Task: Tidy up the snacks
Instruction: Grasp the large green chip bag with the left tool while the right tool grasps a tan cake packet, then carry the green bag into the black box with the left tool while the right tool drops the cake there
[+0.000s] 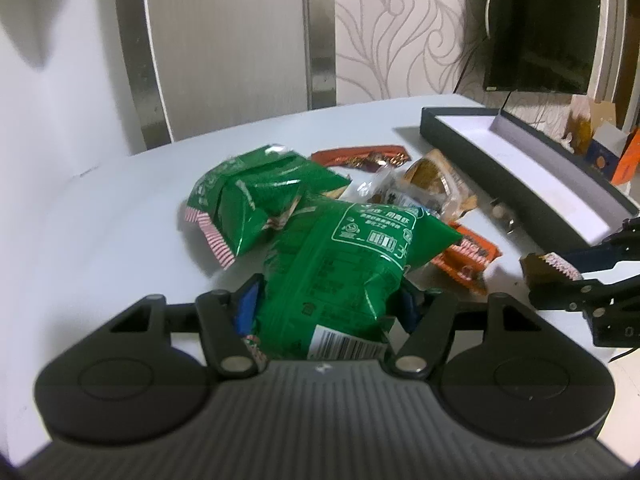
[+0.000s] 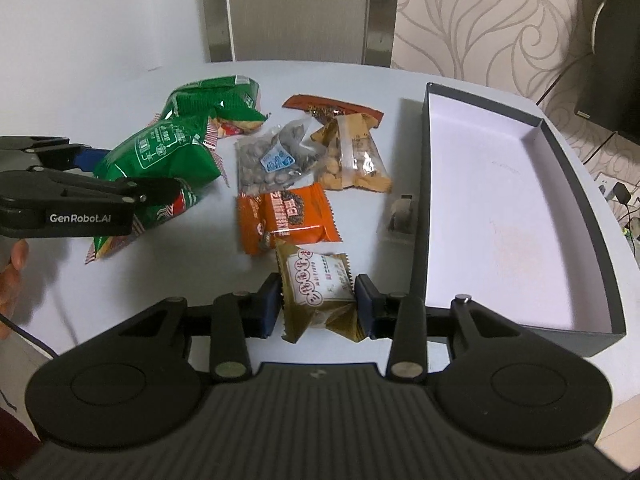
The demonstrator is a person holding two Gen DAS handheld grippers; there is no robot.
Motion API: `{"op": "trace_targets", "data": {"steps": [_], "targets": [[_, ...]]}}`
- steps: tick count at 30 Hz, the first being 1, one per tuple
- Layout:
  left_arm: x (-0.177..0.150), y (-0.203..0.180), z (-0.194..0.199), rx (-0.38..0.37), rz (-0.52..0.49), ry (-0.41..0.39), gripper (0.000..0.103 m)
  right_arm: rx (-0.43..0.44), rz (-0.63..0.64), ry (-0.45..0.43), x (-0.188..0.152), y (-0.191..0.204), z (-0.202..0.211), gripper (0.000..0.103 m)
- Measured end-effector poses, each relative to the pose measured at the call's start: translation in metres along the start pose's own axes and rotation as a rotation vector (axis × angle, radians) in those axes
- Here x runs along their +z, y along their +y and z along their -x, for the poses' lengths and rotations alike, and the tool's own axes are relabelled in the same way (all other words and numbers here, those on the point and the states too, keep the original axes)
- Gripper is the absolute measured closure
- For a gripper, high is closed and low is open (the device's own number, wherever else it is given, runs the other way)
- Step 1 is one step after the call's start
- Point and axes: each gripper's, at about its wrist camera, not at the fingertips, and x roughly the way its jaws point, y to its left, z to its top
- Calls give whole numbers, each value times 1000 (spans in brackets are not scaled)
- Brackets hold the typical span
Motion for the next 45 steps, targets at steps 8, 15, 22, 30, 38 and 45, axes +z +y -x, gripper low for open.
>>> {"op": "trace_targets", "data": {"steps": [8,15,22,30,38,45], "targets": [[3,-3,9,-10,-30,-17,35,9,15,-15,1,12,15,58],[11,5,13,-48,-76,-30,35,-2,-2,-16,5,27,23,58],[37,7,8,-134,-112,-53,35,-54,-36,-37,18,41,41,58],[82,-31,-4,-218,-142,-120,35,-152,-70,-71,35,15,58,58],[114,-102,-41,-250,-141,-125,35,-215,-100,-72,35,-60,51,58],[130,-162,-84,-249,-126,-103,35,-228,-70,-20,23,-123,35,58]]}}
